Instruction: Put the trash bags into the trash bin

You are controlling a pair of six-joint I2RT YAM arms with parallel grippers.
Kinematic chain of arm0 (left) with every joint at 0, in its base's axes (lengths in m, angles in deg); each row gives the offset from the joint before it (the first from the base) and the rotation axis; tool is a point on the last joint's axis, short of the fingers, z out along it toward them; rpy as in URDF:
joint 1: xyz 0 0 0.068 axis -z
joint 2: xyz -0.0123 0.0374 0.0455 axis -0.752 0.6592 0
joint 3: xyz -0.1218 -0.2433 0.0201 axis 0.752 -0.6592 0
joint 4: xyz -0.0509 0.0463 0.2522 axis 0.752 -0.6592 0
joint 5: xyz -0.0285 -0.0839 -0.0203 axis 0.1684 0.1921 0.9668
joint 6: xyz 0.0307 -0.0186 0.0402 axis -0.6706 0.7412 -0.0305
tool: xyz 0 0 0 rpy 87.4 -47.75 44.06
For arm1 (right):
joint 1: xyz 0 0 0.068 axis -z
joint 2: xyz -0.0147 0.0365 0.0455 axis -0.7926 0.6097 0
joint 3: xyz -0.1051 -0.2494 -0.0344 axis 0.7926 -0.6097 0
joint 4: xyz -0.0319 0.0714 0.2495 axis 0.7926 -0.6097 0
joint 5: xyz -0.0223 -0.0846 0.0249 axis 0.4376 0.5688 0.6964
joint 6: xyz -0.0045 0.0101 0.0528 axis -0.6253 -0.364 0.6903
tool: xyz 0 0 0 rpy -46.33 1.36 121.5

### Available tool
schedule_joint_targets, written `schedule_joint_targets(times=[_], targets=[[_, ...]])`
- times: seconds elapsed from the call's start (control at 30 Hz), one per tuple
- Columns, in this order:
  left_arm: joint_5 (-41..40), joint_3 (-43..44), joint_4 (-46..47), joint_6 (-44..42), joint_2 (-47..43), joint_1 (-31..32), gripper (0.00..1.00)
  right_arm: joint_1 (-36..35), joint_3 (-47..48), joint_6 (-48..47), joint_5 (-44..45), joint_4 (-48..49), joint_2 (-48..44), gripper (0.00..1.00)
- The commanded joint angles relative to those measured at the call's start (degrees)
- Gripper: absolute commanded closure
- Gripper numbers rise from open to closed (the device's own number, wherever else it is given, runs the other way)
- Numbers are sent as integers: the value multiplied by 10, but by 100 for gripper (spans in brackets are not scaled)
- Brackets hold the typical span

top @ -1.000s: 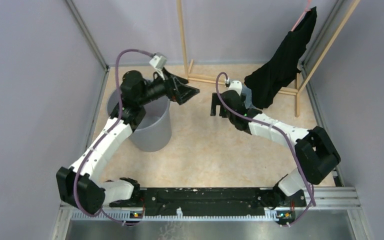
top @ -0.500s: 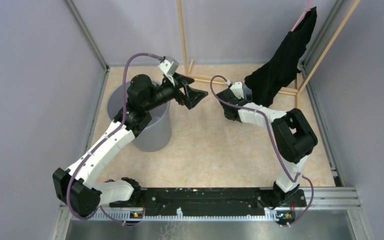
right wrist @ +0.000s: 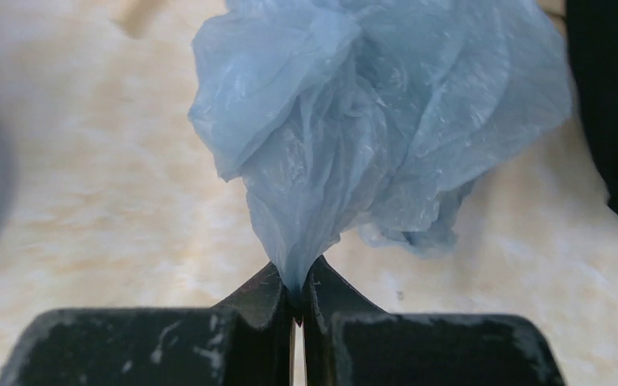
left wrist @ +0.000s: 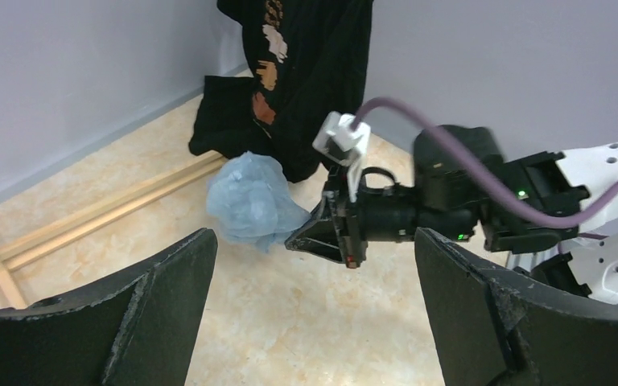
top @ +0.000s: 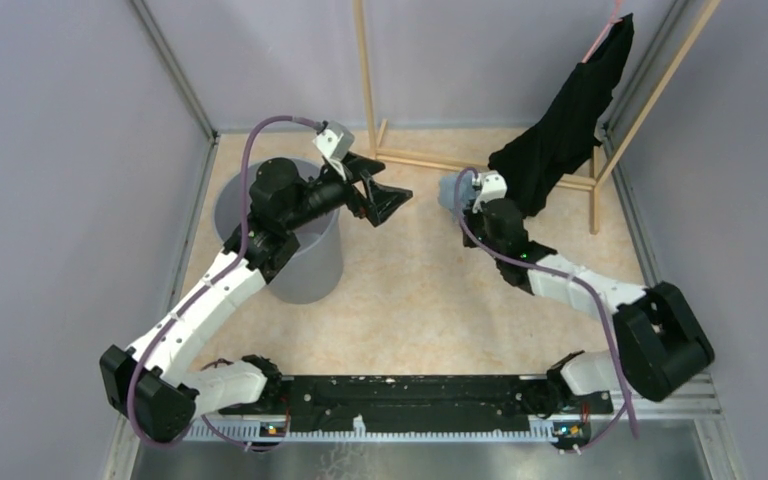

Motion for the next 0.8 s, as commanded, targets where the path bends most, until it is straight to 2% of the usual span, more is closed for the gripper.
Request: schedule_joint_targets(times=[0.0, 0.1, 0.17, 0.27, 0.37, 0.47, 0.57, 0.77], targets=[[33, 9, 31, 7, 24, 15, 1, 0, -63, 5, -175, 170, -109, 100], [50, 25, 8, -15, 63, 44, 2, 3, -69, 57, -232, 176, -171, 100], [48, 39, -18, -37, 84, 75, 1, 22, -53, 103, -304, 162, -199, 100], [7, 46, -46, -83, 93, 135, 1, 40, -19, 149, -404, 138, -222, 100], [-71, 41, -67, -124, 70, 188, 2, 40, 15, 143, -473, 95, -219, 100], [-116, -9, -4, -125, 17, 203, 1, 40, 21, 130, -469, 53, -227, 100], [-158, -45, 37, -125, -23, 203, 1, 40, 10, 131, -461, 52, -242, 100], [-205, -16, -7, -135, 6, 203, 1, 41, 10, 144, -440, 50, -254, 100]])
